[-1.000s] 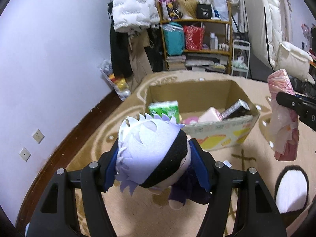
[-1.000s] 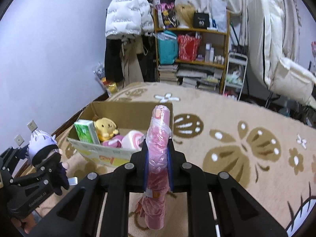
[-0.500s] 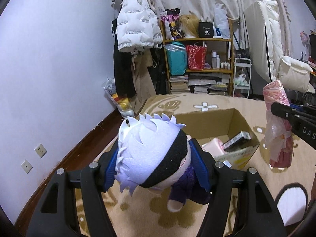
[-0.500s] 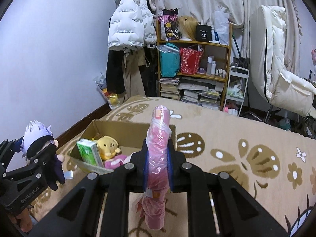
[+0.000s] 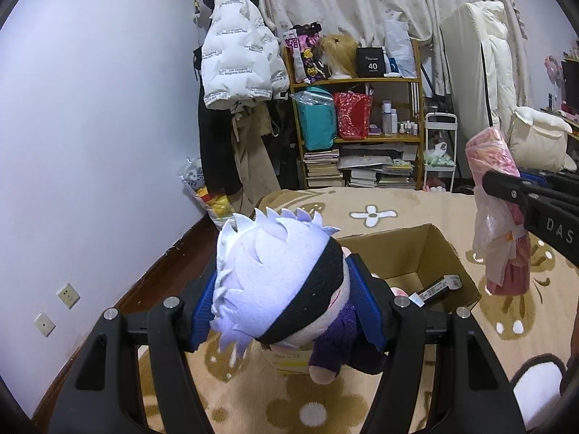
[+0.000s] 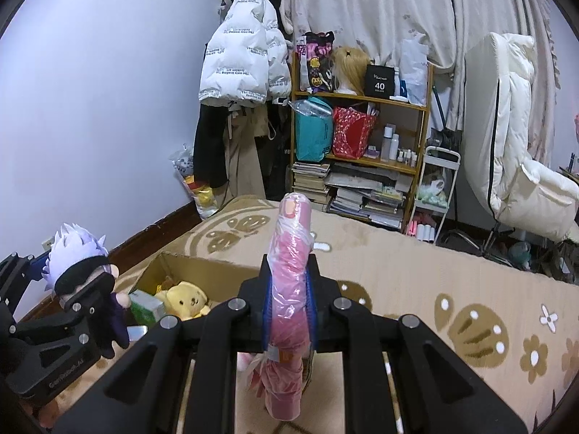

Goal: Organize soft objects
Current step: 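Lift the white-haired doll with the left tool while the right tool lifts the pink package over the box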

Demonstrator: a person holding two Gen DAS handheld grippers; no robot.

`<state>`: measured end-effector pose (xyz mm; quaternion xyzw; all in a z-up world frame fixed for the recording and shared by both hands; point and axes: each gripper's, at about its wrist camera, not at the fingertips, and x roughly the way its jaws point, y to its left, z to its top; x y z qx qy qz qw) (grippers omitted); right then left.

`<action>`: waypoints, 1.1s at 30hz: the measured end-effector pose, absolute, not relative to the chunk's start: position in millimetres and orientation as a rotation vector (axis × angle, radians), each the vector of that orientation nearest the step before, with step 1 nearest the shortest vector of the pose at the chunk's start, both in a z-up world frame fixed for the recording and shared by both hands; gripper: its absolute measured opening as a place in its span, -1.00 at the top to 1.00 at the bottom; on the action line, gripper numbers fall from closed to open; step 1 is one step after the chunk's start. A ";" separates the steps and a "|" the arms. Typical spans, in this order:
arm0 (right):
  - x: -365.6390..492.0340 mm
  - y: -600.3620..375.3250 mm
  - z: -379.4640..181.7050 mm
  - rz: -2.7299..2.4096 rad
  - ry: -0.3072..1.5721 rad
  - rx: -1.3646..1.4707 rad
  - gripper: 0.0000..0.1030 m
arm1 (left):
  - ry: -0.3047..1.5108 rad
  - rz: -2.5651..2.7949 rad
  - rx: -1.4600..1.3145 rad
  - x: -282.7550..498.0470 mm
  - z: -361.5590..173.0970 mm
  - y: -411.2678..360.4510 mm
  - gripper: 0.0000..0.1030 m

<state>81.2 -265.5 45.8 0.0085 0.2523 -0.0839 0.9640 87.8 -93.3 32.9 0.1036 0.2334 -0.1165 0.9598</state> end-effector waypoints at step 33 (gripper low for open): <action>149.5 -283.1 2.2 -0.012 0.581 0.179 0.65 | 0.543 -0.338 0.243 148.3 -3.5 -138.4 -0.32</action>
